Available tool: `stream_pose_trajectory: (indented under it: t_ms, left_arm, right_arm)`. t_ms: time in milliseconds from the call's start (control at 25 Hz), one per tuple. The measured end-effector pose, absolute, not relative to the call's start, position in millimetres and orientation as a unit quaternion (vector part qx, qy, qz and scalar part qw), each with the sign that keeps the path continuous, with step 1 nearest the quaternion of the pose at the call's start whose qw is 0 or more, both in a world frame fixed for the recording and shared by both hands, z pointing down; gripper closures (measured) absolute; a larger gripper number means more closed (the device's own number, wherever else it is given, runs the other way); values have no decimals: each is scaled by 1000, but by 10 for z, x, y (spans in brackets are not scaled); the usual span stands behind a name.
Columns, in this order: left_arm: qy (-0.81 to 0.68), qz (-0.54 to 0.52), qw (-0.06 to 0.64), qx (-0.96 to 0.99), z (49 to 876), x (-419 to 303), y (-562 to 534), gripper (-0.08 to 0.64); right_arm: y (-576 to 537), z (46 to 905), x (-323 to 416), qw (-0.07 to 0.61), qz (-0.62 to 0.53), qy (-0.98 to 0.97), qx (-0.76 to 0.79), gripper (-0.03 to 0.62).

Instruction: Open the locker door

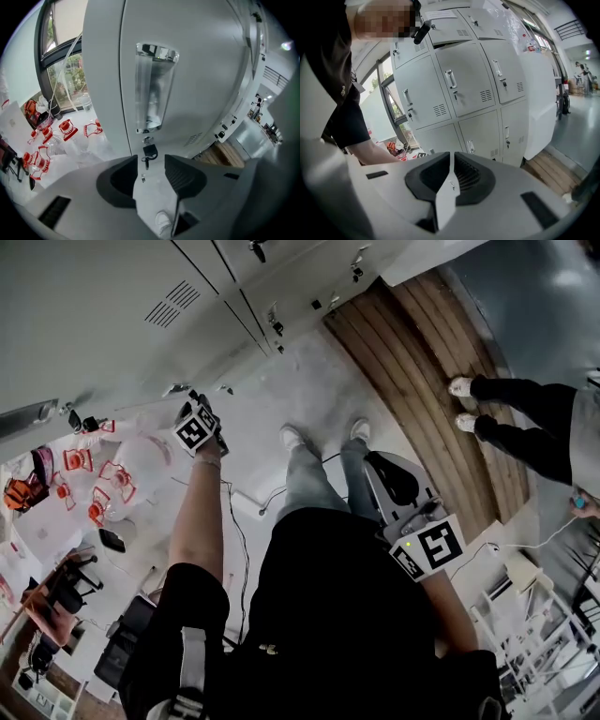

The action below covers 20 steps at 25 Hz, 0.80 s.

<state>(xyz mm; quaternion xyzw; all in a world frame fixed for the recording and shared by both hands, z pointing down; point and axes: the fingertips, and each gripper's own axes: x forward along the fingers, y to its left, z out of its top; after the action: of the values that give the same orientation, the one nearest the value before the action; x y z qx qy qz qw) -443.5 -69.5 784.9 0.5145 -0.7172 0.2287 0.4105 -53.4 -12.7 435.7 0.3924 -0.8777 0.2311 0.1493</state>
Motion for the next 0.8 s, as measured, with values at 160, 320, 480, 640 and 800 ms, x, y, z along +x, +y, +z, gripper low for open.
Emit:
stream_pose_trajectory:
  t_ms: [160, 320, 480, 640, 800]
  left_arm:
    - [-714, 231, 412, 517, 7910, -4426, -786, 370]
    - [-719, 235, 412, 508, 7953, -4459, -816, 449]
    - [-720, 237, 411, 506, 7968, -4472, -812, 454]
    - [-722, 229, 413, 505, 7967, -4456, -797, 456]
    - [-725, 222, 419, 500, 7968, -4411, -753, 456]
  right_arm:
    - [-92, 4384, -541, 153, 232, -875, 397, 548]
    - [-44, 4389, -544, 155, 234, -871, 404, 548]
    - [-30, 4370, -558, 156, 231, -869, 408, 548]
    - [-5, 4363, -572, 159, 229, -870, 407, 548]
    - [32, 4363, -535, 163, 228, -870, 407, 546]
